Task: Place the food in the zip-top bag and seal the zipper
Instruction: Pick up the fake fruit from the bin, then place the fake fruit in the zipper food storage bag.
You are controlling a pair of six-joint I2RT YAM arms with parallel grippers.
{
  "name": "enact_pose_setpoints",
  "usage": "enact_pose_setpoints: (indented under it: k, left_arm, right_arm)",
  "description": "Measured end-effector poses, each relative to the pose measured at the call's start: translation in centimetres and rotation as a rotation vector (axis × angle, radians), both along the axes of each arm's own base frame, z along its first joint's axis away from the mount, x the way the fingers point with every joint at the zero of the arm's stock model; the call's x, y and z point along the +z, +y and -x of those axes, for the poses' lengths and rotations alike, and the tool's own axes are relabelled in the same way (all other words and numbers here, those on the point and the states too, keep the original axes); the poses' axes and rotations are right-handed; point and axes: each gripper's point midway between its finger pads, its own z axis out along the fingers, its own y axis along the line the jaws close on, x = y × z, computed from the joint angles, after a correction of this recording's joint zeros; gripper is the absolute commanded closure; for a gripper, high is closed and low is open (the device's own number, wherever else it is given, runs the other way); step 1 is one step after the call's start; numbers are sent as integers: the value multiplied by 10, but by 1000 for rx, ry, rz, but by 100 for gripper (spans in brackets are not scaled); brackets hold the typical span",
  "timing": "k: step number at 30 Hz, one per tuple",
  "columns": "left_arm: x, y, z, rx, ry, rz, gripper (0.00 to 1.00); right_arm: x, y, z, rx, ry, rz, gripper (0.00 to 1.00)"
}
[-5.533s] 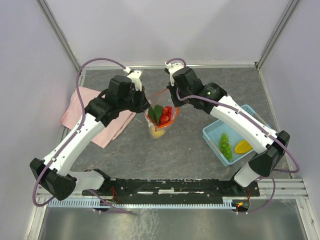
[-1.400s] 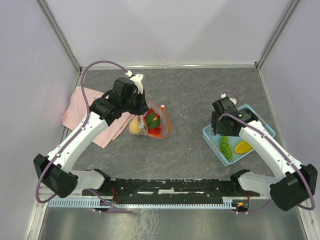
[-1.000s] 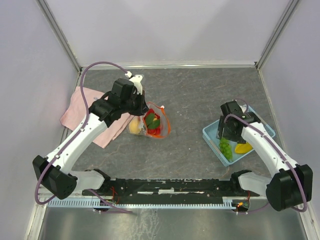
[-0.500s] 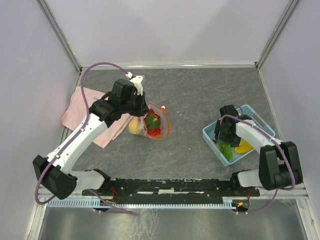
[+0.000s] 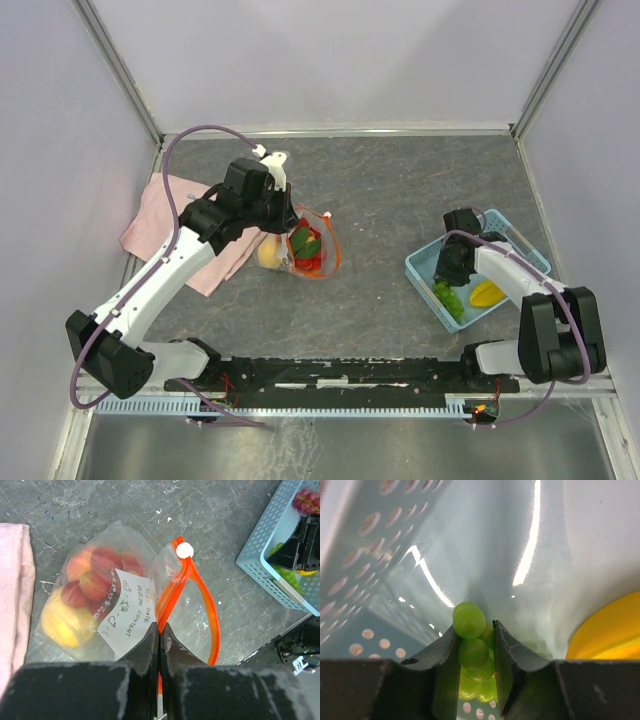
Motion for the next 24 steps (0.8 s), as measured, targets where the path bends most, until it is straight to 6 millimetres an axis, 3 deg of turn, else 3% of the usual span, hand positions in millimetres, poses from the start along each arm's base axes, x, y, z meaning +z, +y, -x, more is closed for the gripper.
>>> enact_pose_setpoints:
  k: [8,15,24]
  left_arm:
    - [0,-7,3,-33,15,23,97]
    - [-2,-10,5,-50,28,30,97]
    - [-2,-15,1,-58,35,35,97]
  right_arm:
    - [41,-2,-1,1,-135,-8,79]
    - [79,0,-9,7,-243,-32,81]
    - [169,34,-37,96,-517,-199,83]
